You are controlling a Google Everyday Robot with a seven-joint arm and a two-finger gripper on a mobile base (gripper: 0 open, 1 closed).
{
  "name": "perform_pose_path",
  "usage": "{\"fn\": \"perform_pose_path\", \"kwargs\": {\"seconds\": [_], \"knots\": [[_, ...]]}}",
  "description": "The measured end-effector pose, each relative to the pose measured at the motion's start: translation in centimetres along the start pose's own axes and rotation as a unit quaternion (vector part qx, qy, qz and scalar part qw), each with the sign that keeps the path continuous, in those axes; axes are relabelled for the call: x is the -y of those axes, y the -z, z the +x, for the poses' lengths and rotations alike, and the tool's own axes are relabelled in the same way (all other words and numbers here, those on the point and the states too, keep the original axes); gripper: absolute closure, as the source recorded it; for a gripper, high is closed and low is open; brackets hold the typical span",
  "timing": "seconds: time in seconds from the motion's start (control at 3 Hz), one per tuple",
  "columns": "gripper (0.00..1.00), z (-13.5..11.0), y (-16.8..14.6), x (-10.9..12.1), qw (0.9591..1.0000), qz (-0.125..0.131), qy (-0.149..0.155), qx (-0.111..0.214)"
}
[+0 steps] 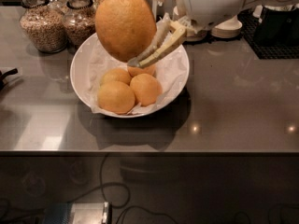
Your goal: Pick orange from white bowl
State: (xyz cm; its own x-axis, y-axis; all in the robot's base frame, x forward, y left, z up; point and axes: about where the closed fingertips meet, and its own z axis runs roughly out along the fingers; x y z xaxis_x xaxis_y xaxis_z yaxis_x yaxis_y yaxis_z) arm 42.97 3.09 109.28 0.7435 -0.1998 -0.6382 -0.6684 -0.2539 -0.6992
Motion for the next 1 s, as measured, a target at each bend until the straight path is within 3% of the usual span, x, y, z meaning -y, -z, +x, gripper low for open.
{"fn": "perform_pose_path", "kwargs": {"seconds": [0.33, 0.67, 1.0], "knots": [[1.0, -0.78, -0.36, -1.33, 0.9967, -0.032, 0.06, 0.043], [1.0, -0.43, -0.5, -2.09, 0.9907, -0.044, 0.078, 0.103], [1.0, -0.43, -0.5, -2.09, 0.9907, -0.044, 0.078, 0.103]]}}
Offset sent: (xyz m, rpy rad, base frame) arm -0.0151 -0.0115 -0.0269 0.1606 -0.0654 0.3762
